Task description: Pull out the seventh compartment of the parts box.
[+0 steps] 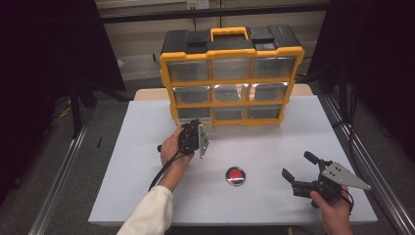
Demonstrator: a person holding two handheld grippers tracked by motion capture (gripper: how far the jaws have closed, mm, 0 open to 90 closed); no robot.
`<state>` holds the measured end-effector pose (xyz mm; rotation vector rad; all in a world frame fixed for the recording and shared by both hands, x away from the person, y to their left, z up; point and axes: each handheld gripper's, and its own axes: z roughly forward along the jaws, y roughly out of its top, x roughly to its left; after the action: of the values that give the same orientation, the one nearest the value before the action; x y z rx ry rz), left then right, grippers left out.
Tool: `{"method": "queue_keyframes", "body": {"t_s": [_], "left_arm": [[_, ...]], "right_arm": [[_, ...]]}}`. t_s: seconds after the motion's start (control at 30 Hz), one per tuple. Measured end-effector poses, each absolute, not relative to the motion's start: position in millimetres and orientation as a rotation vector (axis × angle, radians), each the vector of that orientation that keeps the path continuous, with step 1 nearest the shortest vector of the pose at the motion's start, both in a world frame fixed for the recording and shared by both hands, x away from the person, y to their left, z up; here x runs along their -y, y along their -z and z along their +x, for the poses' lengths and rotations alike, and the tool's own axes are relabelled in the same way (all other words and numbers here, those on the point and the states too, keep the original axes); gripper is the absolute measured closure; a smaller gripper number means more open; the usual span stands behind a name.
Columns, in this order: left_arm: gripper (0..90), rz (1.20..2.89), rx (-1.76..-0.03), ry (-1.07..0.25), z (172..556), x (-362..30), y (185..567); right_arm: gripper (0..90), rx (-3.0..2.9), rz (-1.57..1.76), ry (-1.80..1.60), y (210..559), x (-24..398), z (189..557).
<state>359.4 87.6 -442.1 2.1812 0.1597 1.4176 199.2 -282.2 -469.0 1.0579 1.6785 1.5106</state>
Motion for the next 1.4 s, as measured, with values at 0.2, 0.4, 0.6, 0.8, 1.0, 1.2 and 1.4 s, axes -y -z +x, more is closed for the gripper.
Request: {"method": "queue_keyframes", "body": {"t_s": [0.2, 0.4, 0.6, 0.8, 1.0, 1.2, 1.4], "left_arm": [[74.7, 2.133, -0.200, -1.451, 360, -91, 439], [61.0, 2.184, -0.191, -1.422, 367, -86, 443], [60.7, 2.255, -0.142, -1.453, 375, -82, 448], [68.9, 2.297, -0.081, -1.499, 375, -81, 444], [69.9, 2.280, -0.088, -1.480, 369, -81, 444], [69.7, 2.353, -0.048, -1.528, 357, -86, 440], [69.5, 2.250, -0.089, -1.446, 350, -87, 447]], "right_arm": [[2.1, -1.668, 1.070, -1.510, 469, 282, 199], [2.1, -1.675, 1.060, -1.506, 469, 283, 199], [2.1, -1.668, 1.068, -1.514, 468, 282, 199], [2.1, -1.667, 1.071, -1.511, 469, 282, 199], [2.0, -1.671, 1.064, -1.516, 468, 283, 199], [2.0, -1.672, 1.062, -1.515, 469, 283, 199], [2.1, -1.665, 1.069, -1.513, 468, 282, 199]]}}
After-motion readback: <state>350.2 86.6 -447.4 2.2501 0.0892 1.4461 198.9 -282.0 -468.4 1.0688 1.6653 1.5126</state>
